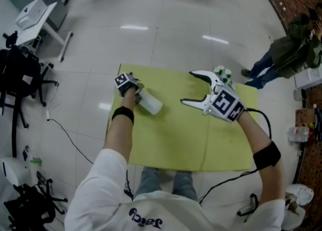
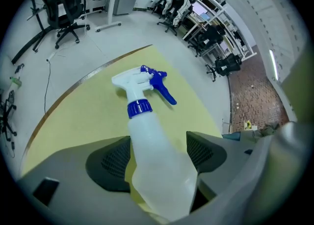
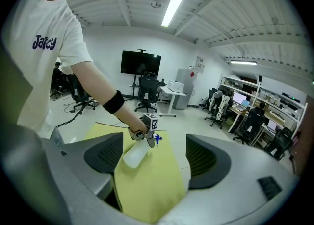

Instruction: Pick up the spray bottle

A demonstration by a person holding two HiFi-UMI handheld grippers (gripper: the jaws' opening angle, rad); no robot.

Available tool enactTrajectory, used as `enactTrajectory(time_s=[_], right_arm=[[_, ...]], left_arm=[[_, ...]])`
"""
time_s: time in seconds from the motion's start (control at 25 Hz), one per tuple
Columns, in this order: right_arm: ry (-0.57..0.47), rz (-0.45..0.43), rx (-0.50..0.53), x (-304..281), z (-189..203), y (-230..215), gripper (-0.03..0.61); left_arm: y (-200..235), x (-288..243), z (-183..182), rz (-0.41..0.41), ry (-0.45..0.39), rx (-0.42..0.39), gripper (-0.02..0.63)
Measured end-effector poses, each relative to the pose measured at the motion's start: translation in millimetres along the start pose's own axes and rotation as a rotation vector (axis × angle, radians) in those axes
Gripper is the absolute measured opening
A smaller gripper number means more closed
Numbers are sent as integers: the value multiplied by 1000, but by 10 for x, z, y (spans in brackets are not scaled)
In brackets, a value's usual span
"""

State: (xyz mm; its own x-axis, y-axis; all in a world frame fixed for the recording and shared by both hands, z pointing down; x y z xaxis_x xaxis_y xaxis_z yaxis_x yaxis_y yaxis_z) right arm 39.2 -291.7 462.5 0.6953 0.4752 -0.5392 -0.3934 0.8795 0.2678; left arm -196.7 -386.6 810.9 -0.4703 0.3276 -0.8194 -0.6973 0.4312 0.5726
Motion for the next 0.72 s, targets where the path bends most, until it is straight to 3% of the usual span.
enactTrajectory(time_s=[0.24,0.32,0.36,0.72], right_arm=[[17,3,-24,131,163,-34,414],[19,5,-25,134,173,-22,416],[18,4,-23,123,166,-15,414],[-2,15,-26,220,95,-56,414]], left_arm=[[-14,-79,68,-26,-26,29,348],[21,-69,70,-41,-22,27,312],[55,-53,64,-51,-16,21,259],[0,7,124,-5,17,-110,247]])
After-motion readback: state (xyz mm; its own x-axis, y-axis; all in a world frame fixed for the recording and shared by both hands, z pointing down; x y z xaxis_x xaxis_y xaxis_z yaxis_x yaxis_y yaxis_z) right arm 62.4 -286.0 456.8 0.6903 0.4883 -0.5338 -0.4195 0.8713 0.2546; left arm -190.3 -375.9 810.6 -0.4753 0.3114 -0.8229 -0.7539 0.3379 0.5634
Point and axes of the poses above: the fingertips, and each gripper's own axes: x backward along the fingers, y to its left, z out of its underside, the point moved 3 cm from there along x, backward along the fingers, and after that the axes turned 8 degrees about z, right-handed, at the moved point
